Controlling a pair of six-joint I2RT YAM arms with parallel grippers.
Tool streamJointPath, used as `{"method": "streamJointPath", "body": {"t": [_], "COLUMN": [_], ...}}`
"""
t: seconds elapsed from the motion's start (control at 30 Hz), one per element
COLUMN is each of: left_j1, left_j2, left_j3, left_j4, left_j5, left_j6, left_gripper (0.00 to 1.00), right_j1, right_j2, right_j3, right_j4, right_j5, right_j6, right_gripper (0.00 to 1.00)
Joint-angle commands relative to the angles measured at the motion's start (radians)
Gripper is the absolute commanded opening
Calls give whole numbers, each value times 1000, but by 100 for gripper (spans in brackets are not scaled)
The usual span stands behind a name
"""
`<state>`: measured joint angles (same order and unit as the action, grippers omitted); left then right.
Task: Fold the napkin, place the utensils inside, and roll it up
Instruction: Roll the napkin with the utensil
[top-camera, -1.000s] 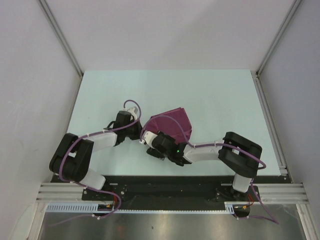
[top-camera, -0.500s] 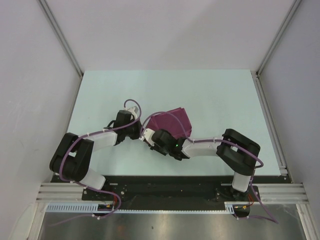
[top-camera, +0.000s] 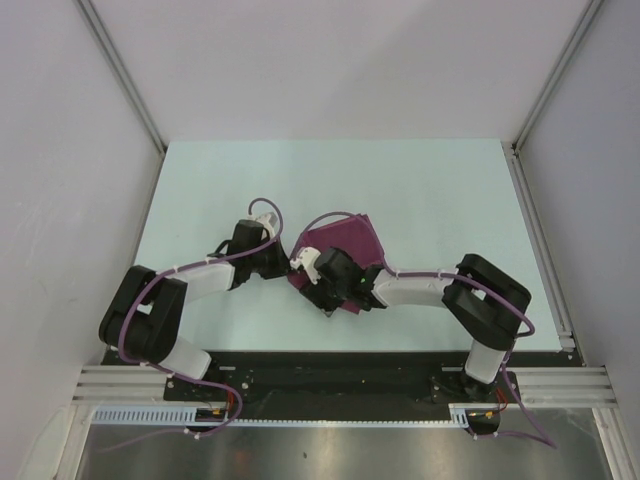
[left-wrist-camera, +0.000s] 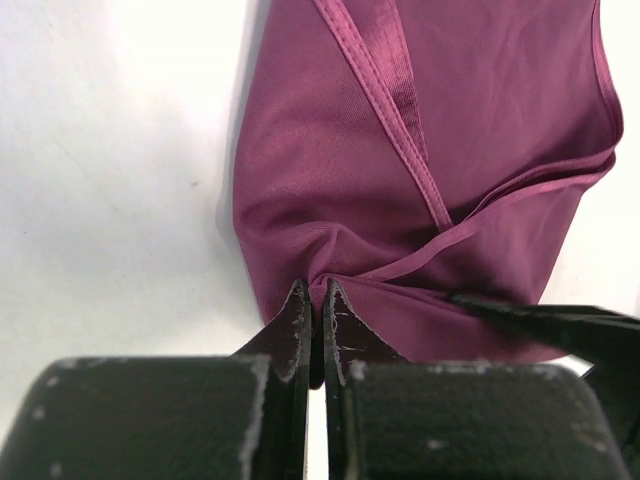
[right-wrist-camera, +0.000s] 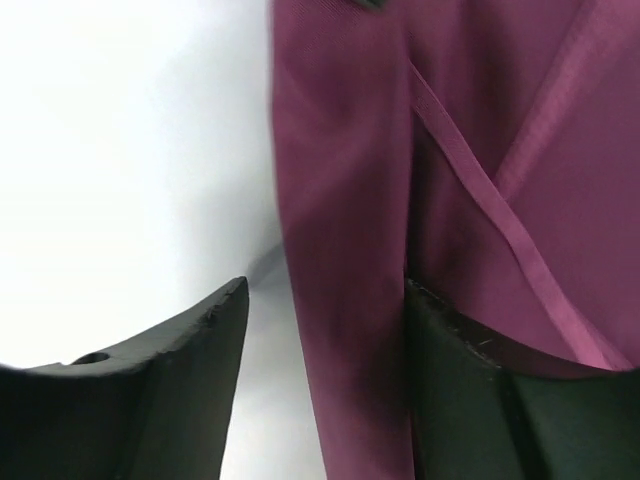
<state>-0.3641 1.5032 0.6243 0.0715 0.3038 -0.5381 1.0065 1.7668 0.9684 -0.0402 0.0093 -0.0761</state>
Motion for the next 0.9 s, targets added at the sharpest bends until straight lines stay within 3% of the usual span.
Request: {"method": "streamJointPath", "body": {"t": [0.0, 0.1, 0.27, 0.63, 0.87], "left_j1": [4, 4, 4, 4, 4], "left_j2": [-12, -8, -8, -5, -1], "left_j3": [41, 46, 49, 51, 55], "left_j4": [-22, -32, -36, -41, -39], "left_j5": [8, 9, 11, 12, 15], "left_j6": [33, 33, 33, 33, 35], "left_gripper": [0, 0, 0, 0, 0], "right_j1": [36, 98, 190, 156, 89], "right_j2": [-93, -148, -152, -79, -49], "right_j3": [-10, -28, -69, -57, -37], "right_j4": [-81, -40, 74, 92, 60], "right_j5": [187, 326, 422, 247, 124], "right_j6": [32, -14, -145, -174, -172], "right_gripper": [67, 72, 73, 66, 53]}}
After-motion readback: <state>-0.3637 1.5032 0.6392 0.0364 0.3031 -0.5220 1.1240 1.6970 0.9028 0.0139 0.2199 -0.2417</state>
